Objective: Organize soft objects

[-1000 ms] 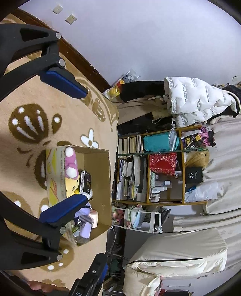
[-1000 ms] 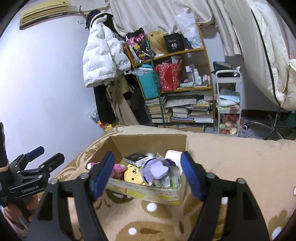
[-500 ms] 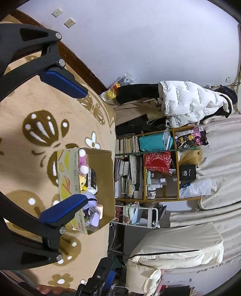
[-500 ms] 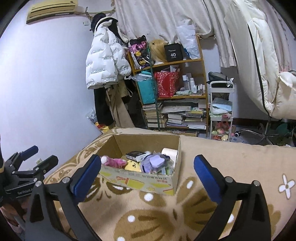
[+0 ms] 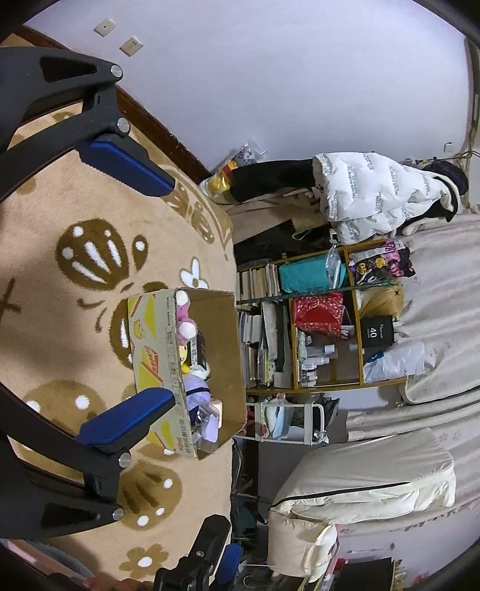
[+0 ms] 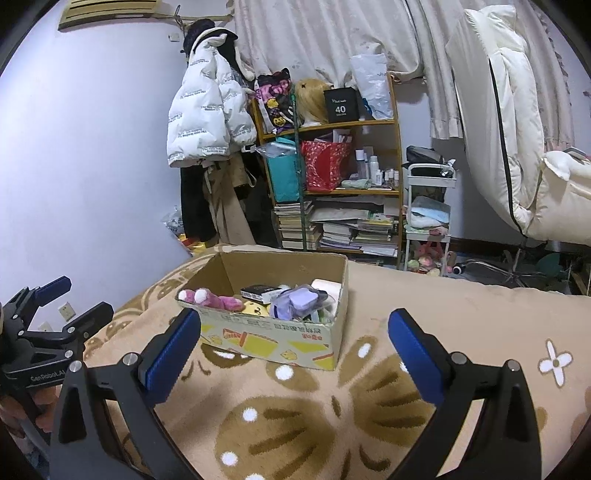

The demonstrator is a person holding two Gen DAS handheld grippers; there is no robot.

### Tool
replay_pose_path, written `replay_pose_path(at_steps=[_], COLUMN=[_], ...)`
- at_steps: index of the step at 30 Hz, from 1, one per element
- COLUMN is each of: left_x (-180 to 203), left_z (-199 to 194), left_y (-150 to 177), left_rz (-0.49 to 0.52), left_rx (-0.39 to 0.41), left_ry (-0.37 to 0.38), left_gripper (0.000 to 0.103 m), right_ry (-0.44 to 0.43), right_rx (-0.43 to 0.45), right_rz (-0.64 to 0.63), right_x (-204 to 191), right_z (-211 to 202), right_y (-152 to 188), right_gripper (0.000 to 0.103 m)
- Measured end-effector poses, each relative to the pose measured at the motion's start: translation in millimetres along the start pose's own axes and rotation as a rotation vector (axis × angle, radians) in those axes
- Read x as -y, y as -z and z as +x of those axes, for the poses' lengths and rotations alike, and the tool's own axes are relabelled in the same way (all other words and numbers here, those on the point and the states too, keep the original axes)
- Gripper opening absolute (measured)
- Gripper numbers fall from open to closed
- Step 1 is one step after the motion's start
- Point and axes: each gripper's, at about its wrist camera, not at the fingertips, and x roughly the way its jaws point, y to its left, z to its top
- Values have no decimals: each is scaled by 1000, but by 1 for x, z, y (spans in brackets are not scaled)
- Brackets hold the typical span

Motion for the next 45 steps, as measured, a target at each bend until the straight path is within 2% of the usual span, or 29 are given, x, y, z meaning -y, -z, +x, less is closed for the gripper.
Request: replay_pose_path(at_steps=[12, 45], left_x=[-1, 4], left_z=[16, 13], left_y=[5, 10], left_rz=[-17, -10], left_rx=[-13, -7], left_ry=[20, 43], left_gripper=[102, 102], right_ry=[11, 12], right_rx=[-19, -24], right_rz=[39, 40], right_x=[10, 18], right_z=[10, 13], right_y=[4, 6], right_gripper=[103, 103])
